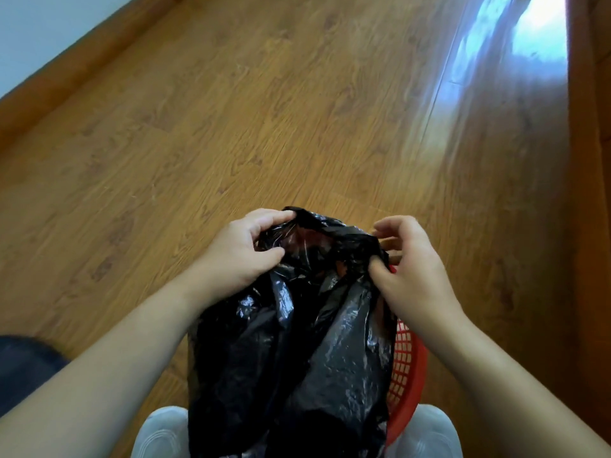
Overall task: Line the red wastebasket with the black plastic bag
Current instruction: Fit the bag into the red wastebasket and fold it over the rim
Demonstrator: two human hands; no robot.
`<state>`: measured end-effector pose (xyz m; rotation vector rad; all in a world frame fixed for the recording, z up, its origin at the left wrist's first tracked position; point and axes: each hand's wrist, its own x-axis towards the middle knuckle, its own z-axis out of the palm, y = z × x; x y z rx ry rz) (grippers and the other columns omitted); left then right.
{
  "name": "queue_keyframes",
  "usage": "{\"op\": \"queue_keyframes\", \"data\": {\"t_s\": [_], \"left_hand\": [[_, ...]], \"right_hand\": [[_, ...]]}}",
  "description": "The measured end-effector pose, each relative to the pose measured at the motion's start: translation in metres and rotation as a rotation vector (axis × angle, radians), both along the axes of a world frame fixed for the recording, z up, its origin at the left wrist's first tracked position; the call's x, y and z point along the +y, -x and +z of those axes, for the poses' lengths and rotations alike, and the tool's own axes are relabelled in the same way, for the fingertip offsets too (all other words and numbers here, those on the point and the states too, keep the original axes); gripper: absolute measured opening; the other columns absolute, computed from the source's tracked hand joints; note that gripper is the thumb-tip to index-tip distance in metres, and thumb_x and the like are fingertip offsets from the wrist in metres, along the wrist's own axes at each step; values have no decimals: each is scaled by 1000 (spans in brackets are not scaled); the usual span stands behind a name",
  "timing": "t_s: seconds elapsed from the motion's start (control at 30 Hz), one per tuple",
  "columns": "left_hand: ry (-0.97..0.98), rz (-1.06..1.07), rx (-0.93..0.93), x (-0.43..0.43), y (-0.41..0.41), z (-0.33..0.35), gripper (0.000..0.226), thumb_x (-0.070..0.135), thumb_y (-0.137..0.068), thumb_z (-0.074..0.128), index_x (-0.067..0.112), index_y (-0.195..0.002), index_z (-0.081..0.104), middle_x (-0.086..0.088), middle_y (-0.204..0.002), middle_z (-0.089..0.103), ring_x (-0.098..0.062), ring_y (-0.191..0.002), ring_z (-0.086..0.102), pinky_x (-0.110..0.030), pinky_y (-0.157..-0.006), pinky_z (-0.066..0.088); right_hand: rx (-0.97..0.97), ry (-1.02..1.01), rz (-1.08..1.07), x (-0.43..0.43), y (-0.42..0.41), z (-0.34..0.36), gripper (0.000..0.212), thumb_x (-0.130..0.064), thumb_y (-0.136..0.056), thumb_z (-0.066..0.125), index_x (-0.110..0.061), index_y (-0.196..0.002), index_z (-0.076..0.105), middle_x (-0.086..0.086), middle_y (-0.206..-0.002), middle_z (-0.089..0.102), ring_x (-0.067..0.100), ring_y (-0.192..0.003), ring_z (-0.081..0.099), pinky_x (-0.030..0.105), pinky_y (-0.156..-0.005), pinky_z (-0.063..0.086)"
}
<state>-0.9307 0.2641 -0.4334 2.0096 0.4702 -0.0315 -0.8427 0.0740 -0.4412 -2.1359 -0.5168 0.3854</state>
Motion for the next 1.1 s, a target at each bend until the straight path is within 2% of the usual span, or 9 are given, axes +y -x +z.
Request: {"op": "queue_keyframes", "data": {"t_s": [0.13,0.33,0.4,0.47,0.53,0.57,0.7,0.9,1.1], "left_hand": [[71,-48,84,10,-5,-5,56,-11,-83,45,29,-121,53,17,-124,51,5,-111,49,0,-87,34],[223,18,169,22,-5,-16,56,-8,-82,41,39,-105,62,18,-113,61,-8,-92,65,-26,-82,53],[245,8,185,22,-6,-18,52,-5,-84,43,39,-105,62,18,-111,62,-8,-91,66,-22,-79,53],[215,-14,173,21,-6,-20,44,0,-86,49,37,-106,62,20,-115,60,-2,-94,63,-15,-80,50],[180,-30,157,20,-6,-21,38,5,-85,57,33,-111,61,19,-119,58,1,-102,58,-18,-89,44],[171,-34,150,19,-5,-22,38,6,-84,60,31,-113,60,18,-120,57,2,-106,55,-18,-92,41],[195,-14,170,22,5,-25,40,3,-81,64,31,-110,61,16,-119,58,4,-106,54,-7,-84,41],[259,6,296,28,26,-24,15,15,-82,65,26,-89,71,9,-90,73,-7,-79,68,-12,-60,49],[157,219,231,24,32,-28,10,21,-82,66,21,-74,72,10,-54,68,1,-44,57,-11,-44,41]], "right_hand": [[75,-183,-15,-6,-15,-9,37,16,-78,44,-21,-79,44,-6,-100,58,14,-90,58,33,-75,52],[-22,-126,86,-4,-20,-13,43,22,-77,41,-13,-73,66,4,-88,55,12,-85,53,24,-76,46],[18,-151,70,-2,-18,-7,34,9,-81,46,-15,-79,69,1,-90,55,7,-87,52,21,-77,46],[36,-118,75,5,-11,3,14,-24,-82,55,-22,-90,67,-5,-97,52,2,-93,49,16,-78,43],[-88,97,122,12,-2,6,48,-53,-71,59,-23,-109,58,-7,-106,47,5,-101,43,19,-86,38],[-167,211,174,14,2,4,61,-54,-68,60,-22,-119,49,-5,-111,43,8,-105,40,23,-89,36],[-146,413,275,9,9,-12,71,-34,-74,62,-22,-135,28,-1,-123,36,18,-114,35,30,-97,33],[29,280,230,-22,-12,-17,32,-17,-76,64,-26,-106,57,-14,-103,50,1,-94,49,10,-71,37],[24,138,77,-27,-13,-16,34,-18,-82,64,-21,-115,56,-14,-99,54,2,-86,53,22,-75,46]]}}
